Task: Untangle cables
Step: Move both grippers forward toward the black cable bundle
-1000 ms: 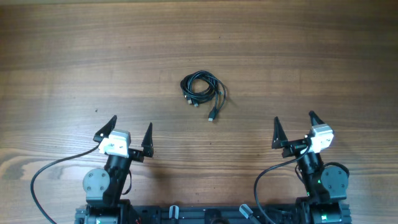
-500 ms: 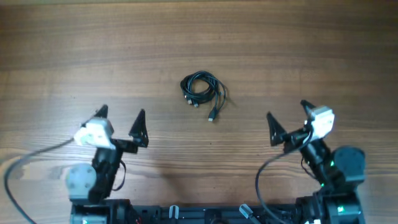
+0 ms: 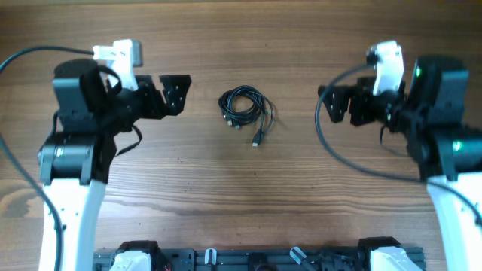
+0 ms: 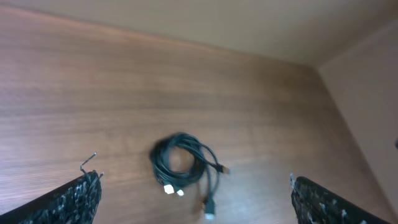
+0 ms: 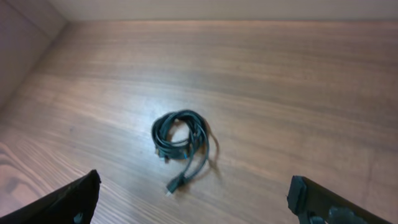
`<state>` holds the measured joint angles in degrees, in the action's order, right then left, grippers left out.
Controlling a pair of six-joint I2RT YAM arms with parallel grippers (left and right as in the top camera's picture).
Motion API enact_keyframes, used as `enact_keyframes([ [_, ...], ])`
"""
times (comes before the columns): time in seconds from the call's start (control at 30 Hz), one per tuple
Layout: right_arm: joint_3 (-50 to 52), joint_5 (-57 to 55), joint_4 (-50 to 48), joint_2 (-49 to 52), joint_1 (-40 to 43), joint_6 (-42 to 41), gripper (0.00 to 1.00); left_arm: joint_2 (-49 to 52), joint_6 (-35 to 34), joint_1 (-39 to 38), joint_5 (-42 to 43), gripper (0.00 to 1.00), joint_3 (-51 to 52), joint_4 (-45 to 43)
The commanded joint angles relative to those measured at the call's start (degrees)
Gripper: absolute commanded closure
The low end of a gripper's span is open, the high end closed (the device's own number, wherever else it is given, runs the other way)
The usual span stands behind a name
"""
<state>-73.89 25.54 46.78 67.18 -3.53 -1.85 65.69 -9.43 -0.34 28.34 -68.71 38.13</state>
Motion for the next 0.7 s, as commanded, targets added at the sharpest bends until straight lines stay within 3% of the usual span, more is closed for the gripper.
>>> enact_keyframes([
  [0.0, -4.15, 3.54, -0.17, 4.00, 0.28, 0.20, 0.00, 4.13, -3.26, 0.13, 7.69, 0.00, -0.90, 6.03],
  [0.13, -4.11, 5.86, 0.98, 6.78, 0.28, -5.57, 0.00, 12.20, -7.10, -2.40, 5.86, 0.01, -0.90, 5.97],
  [0.2, -4.11, 5.81, 0.83, 7.78, 0.28, -5.57, 0.00, 17.99, -19.17, -6.56, -6.75, 0.09, -0.90, 3.34],
  [0.37, -4.04, 5.42, 2.58, 9.81, 0.28, -5.66, 0.00, 29.81, -35.87, -16.87, -26.12, 0.18, -0.90, -3.43],
  [0.43, -4.00, 5.42, 2.58, 10.10, 0.28, -5.66, 0.00, 32.74, -36.74, -18.73, -26.51, 0.20, -0.90, -6.01],
  [0.57, -4.00, 5.38, 3.26, 10.32, 0.28, -5.64, 0.00, 39.58, -43.32, -23.19, -30.86, 0.34, -0.90, -8.09],
  [0.67, -4.00, 5.38, 3.45, 10.32, 0.28, -5.66, 0.00, 43.06, -44.39, -24.00, -31.23, 0.40, -0.90, -9.55],
])
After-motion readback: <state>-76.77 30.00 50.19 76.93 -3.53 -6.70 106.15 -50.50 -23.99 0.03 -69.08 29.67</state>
